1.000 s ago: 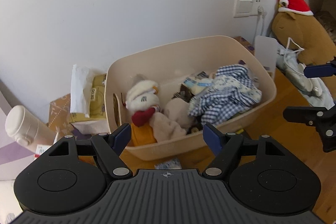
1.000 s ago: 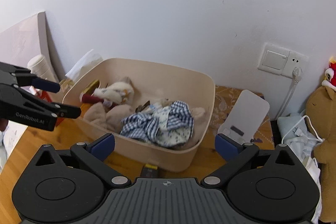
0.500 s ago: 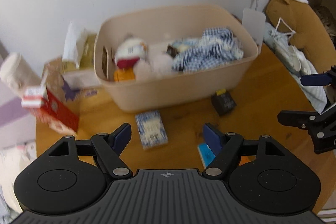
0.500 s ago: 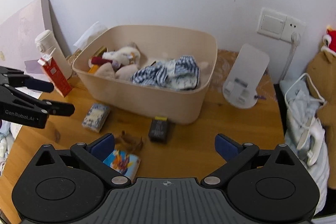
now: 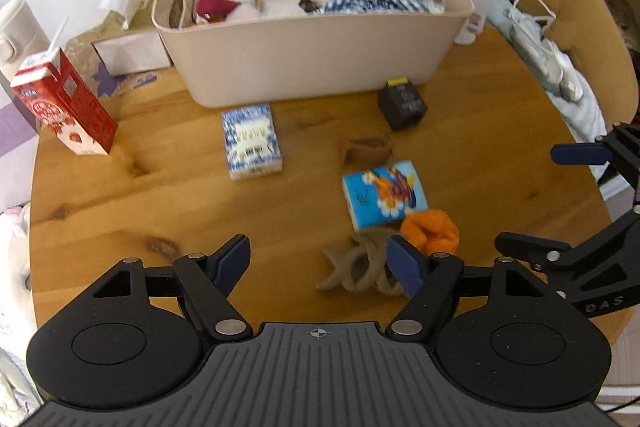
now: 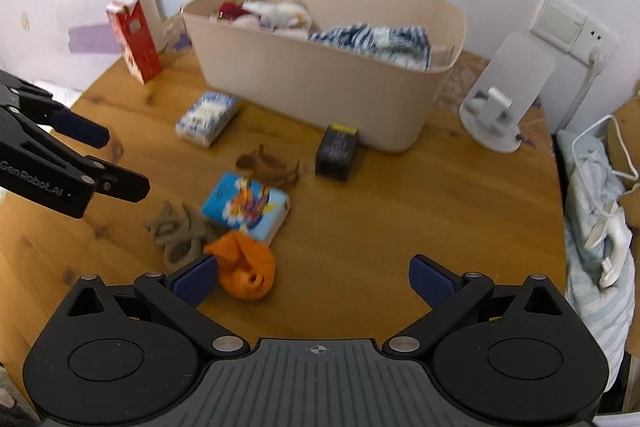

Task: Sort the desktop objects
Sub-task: 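Move both tools back toward the hair clip and orange sock, then grasp the grey claw hair clip with the left tool while the right tool grasps the orange sock, then carry the hair clip and orange sock into the basket and release both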

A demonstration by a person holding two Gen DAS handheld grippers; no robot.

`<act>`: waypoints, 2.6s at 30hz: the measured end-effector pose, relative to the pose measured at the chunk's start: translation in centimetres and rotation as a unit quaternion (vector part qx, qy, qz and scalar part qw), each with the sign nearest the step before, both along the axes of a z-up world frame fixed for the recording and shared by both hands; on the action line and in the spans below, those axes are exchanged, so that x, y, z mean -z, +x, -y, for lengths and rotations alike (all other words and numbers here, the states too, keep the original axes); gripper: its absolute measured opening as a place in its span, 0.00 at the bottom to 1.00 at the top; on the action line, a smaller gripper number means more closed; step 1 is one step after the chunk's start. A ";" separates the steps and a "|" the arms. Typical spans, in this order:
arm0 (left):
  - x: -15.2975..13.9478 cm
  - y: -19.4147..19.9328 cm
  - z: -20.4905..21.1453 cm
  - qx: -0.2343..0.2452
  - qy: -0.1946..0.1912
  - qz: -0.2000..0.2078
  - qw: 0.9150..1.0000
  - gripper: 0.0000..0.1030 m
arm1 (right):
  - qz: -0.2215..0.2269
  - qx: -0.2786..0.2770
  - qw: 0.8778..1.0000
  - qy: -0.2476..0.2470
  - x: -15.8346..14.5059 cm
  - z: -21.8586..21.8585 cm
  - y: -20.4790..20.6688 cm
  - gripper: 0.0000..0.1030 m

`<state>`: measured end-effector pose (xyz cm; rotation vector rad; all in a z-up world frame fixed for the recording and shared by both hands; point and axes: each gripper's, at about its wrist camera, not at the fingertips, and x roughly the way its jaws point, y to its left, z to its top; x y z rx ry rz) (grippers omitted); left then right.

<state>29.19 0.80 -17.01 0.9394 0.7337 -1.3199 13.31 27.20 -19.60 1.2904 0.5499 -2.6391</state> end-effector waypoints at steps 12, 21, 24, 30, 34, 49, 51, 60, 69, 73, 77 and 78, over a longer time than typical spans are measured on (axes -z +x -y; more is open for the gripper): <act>3.4 -1.4 0.0 0.017 0.060 -0.028 0.998 0.74 | 0.052 -0.021 0.998 0.012 4.0 -0.3 -0.6 1.00; 5.4 -2.3 1.6 0.021 0.076 -0.028 0.996 0.79 | 0.058 -0.087 0.994 0.039 5.3 0.4 -1.6 1.00; 5.8 -2.4 2.0 0.022 0.073 -0.009 0.997 0.80 | 0.054 -0.099 0.993 0.041 5.4 0.5 -1.8 1.00; 6.4 -1.7 2.7 0.012 0.075 0.003 0.997 0.81 | 0.043 -0.107 0.993 0.033 5.4 0.4 -2.2 0.98; 6.9 -1.3 2.9 0.005 0.073 0.015 0.997 0.81 | 0.038 -0.108 0.993 0.026 5.5 0.5 -2.5 0.94; 7.7 -1.7 2.9 0.051 0.034 0.088 0.994 0.81 | 0.034 -0.140 0.990 0.004 5.9 1.5 -2.5 0.54; 7.5 -1.4 2.6 0.053 0.021 0.078 0.995 0.81 | 0.040 -0.144 0.989 0.005 6.1 1.6 -2.5 0.45; 6.6 -0.4 2.1 0.038 0.001 0.072 0.997 0.80 | 0.041 -0.149 0.988 -0.008 5.7 1.3 -2.2 0.10; 5.0 -0.1 1.6 0.036 -0.014 0.070 0.997 0.80 | 0.002 -0.148 0.989 -0.015 3.3 0.4 -1.6 0.09; 4.1 0.4 1.8 0.030 -0.020 0.067 0.997 0.80 | -0.019 -0.148 0.989 -0.015 1.6 -0.1 -1.6 0.09; 2.6 0.9 2.3 0.026 -0.033 0.067 0.997 0.80 | -0.042 -0.146 0.988 -0.014 -0.2 -0.8 -2.1 0.09; 2.2 1.1 2.5 0.025 -0.034 0.067 0.997 0.80 | -0.049 -0.145 0.988 -0.014 -0.7 -1.0 -2.2 0.09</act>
